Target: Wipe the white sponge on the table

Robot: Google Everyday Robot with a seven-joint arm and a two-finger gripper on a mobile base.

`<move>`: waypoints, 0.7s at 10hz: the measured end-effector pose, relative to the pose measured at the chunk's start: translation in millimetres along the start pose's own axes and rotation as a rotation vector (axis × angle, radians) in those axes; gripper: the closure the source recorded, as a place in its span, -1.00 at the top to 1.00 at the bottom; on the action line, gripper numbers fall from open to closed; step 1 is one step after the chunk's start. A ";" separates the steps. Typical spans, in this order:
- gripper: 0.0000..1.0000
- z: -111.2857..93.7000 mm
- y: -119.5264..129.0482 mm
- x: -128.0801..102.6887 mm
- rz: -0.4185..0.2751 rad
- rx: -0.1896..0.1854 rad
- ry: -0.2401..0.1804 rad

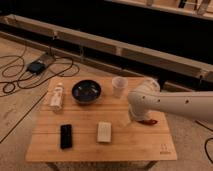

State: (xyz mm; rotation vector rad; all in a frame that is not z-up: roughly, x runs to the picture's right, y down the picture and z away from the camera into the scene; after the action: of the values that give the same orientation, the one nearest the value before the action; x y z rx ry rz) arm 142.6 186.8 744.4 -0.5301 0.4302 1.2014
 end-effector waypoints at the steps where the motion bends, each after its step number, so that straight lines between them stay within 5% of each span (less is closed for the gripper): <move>1: 0.60 7.1 19.1 0.4 -0.011 -0.018 0.007; 7: 0.60 44.8 105.5 -9.1 -0.057 -0.128 0.041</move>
State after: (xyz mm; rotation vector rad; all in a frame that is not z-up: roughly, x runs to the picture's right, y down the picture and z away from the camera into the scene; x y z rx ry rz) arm 41.0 234.7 769.0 -0.6740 0.3717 1.1705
